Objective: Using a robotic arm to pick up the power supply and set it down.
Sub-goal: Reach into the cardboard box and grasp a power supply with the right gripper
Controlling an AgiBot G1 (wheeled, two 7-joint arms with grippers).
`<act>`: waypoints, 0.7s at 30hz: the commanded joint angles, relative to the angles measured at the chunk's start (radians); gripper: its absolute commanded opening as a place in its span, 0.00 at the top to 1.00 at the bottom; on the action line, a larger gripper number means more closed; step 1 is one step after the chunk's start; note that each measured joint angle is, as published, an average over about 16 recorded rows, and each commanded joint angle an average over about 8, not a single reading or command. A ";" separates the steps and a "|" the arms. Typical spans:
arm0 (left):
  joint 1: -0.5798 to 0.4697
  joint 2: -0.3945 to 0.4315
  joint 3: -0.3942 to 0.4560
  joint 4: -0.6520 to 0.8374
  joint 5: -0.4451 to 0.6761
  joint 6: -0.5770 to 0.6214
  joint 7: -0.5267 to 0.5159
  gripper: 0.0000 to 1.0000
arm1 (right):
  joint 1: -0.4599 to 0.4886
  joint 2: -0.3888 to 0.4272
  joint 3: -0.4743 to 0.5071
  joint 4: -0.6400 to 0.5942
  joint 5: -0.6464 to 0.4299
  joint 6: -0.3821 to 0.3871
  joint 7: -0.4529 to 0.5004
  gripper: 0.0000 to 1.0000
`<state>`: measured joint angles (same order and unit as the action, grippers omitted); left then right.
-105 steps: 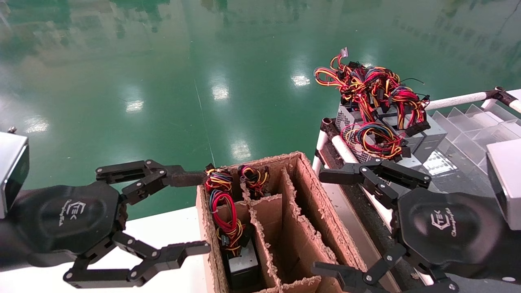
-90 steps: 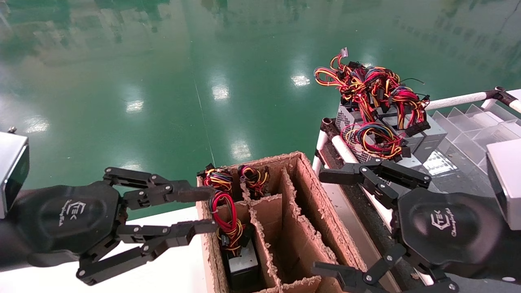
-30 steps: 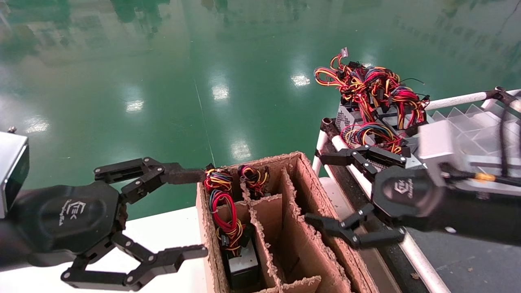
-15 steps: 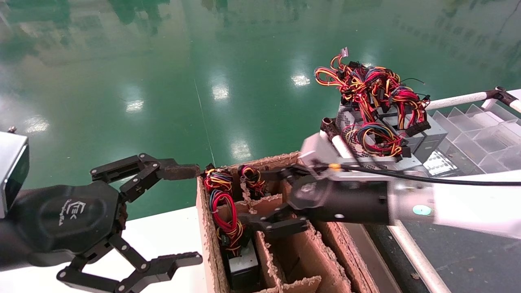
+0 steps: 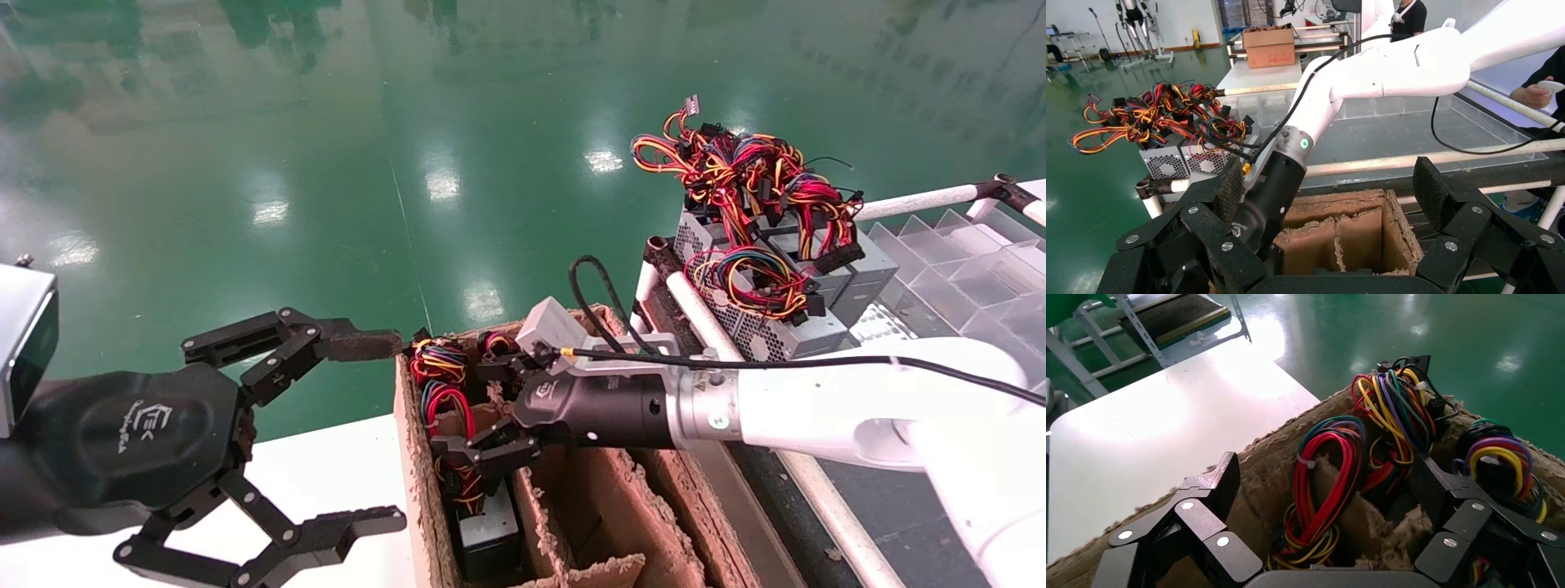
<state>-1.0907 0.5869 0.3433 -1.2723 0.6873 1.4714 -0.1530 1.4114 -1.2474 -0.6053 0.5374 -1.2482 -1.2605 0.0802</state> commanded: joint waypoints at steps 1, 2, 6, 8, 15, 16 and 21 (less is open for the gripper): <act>0.000 0.000 0.000 0.000 0.000 0.000 0.000 0.00 | 0.008 -0.020 0.001 -0.043 0.000 0.004 -0.029 1.00; 0.000 0.000 0.000 0.000 0.000 0.000 0.000 0.00 | 0.012 -0.027 0.002 -0.060 0.002 0.002 -0.040 1.00; 0.000 0.000 0.000 0.000 0.000 0.000 0.000 0.00 | 0.027 -0.051 0.004 -0.124 0.007 -0.008 -0.076 1.00; 0.000 0.000 0.000 0.000 0.000 0.000 0.000 0.00 | 0.034 -0.062 0.003 -0.154 0.009 -0.013 -0.094 1.00; 0.000 0.000 0.000 0.000 0.000 0.000 0.000 0.00 | 0.054 -0.089 0.000 -0.233 0.014 -0.026 -0.145 1.00; 0.000 0.000 0.000 0.000 0.000 0.000 0.000 0.00 | 0.057 -0.090 -0.001 -0.241 0.016 -0.030 -0.149 1.00; 0.000 0.000 0.000 0.000 0.000 0.000 0.000 0.00 | 0.065 -0.094 -0.004 -0.274 0.029 -0.051 -0.165 1.00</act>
<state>-1.0908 0.5867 0.3437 -1.2723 0.6870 1.4712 -0.1528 1.4746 -1.3411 -0.6098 0.2650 -1.2203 -1.3086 -0.0828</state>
